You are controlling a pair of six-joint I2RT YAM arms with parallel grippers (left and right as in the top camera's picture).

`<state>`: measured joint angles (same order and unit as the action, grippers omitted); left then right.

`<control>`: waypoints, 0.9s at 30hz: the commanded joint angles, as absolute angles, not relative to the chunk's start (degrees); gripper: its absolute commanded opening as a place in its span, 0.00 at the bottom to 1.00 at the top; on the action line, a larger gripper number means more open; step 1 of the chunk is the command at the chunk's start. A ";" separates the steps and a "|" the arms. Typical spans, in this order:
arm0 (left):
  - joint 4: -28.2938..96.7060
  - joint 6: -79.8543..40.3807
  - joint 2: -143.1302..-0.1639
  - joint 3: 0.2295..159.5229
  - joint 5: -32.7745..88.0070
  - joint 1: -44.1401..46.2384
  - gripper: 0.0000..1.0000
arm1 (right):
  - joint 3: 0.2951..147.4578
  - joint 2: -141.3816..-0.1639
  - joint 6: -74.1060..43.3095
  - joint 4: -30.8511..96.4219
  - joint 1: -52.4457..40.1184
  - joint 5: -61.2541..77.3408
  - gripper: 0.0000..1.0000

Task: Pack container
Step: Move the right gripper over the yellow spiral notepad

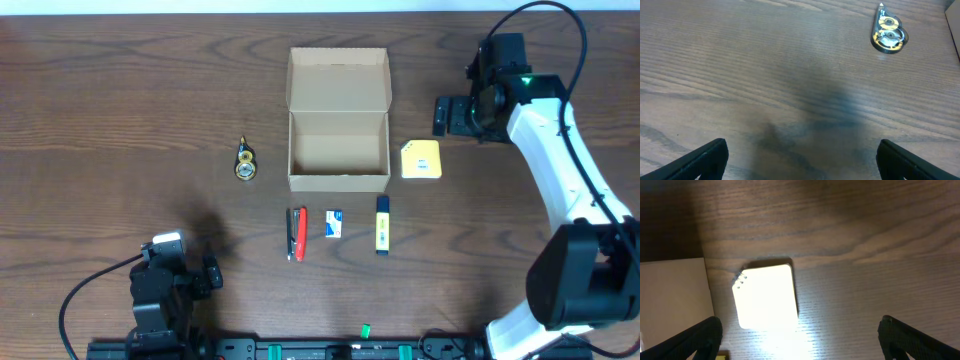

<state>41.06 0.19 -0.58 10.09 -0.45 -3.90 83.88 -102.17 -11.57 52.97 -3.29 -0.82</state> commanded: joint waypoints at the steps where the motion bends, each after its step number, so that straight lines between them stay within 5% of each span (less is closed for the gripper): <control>1: 41.52 -0.01 -0.23 9.19 -1.06 -3.73 0.96 | 84.64 -104.14 -12.43 52.51 -3.07 -0.36 0.99; 27: 41.52 -0.01 -0.23 9.19 -1.06 -3.73 0.95 | 84.64 -115.57 -13.19 49.84 -5.39 6.70 0.99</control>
